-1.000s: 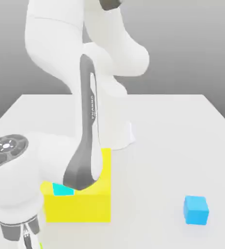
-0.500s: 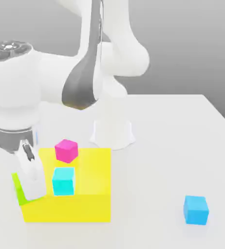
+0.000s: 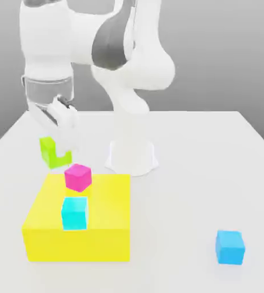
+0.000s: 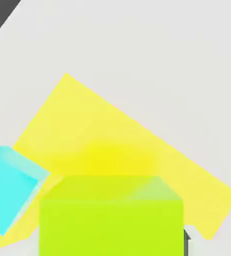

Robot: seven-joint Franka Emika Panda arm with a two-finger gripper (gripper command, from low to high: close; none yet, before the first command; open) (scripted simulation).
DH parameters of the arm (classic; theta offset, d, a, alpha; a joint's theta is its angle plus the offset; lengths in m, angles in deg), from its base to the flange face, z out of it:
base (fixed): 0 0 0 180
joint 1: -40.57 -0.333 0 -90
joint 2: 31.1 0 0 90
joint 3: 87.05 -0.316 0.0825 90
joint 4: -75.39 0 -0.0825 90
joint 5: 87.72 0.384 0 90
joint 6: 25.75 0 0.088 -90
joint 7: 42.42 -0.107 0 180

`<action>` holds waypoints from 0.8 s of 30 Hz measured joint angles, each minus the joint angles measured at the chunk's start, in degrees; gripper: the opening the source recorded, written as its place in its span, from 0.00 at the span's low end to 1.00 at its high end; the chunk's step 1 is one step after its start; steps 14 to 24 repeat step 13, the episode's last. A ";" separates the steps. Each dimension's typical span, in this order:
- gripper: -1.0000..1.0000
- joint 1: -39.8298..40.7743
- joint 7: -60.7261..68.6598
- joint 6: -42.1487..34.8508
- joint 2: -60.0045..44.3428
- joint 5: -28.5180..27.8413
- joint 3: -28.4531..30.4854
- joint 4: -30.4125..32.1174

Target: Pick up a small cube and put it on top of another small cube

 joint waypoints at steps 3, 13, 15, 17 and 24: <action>0.00 -0.15 2.62 -1.79 6.24 0.82 1.15 4.24; 1.00 0.35 4.40 12.10 -1.01 0.91 2.10 10.82; 1.00 0.35 4.40 12.10 -1.01 0.91 2.10 10.82; 1.00 0.35 4.40 12.10 -1.01 0.91 2.10 10.82; 1.00 0.35 4.40 12.10 -1.01 0.91 2.10 10.82</action>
